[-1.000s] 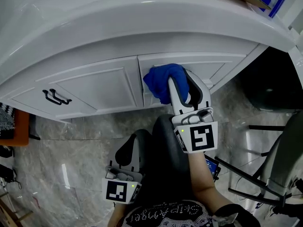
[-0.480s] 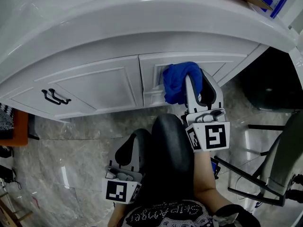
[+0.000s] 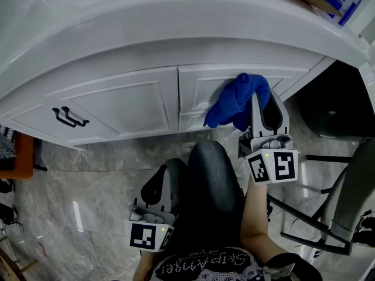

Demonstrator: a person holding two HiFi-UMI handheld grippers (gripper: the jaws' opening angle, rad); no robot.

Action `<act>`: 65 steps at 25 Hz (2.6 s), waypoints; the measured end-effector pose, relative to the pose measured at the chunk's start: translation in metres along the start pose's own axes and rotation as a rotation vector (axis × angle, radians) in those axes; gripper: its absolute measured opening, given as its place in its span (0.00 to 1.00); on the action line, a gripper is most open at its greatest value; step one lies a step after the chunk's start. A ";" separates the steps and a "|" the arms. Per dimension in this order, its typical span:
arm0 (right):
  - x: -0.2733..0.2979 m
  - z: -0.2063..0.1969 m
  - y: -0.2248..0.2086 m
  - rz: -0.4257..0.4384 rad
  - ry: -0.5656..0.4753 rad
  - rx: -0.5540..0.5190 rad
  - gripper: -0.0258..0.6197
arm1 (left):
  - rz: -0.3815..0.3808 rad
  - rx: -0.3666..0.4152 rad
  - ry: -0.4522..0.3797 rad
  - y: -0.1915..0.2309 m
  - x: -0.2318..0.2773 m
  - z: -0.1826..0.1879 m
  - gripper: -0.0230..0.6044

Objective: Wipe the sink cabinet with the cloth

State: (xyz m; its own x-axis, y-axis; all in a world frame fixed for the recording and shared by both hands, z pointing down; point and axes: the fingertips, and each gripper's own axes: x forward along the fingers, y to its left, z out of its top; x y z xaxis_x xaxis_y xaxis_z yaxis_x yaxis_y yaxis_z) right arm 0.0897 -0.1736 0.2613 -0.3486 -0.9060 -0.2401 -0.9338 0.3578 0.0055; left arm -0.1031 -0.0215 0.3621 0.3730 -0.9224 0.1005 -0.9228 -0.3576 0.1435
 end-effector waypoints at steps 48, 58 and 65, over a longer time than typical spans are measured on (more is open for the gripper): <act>0.003 -0.068 0.125 0.266 0.088 -0.105 0.22 | 0.043 0.034 0.006 0.009 0.000 -0.010 0.04; 0.011 -0.077 0.116 0.286 0.066 -0.044 0.22 | 0.043 0.004 0.014 -0.001 -0.008 -0.016 0.04; 0.013 -0.080 0.116 0.286 0.077 -0.078 0.22 | 0.080 -0.028 0.019 0.001 -0.020 -0.023 0.04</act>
State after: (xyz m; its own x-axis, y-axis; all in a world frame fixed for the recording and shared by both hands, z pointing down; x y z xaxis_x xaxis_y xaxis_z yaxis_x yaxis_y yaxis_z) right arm -0.0296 -0.1616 0.3367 -0.6003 -0.7868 -0.1433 -0.7994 0.5848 0.1379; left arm -0.1097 0.0002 0.3832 0.3001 -0.9448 0.1314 -0.9467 -0.2782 0.1621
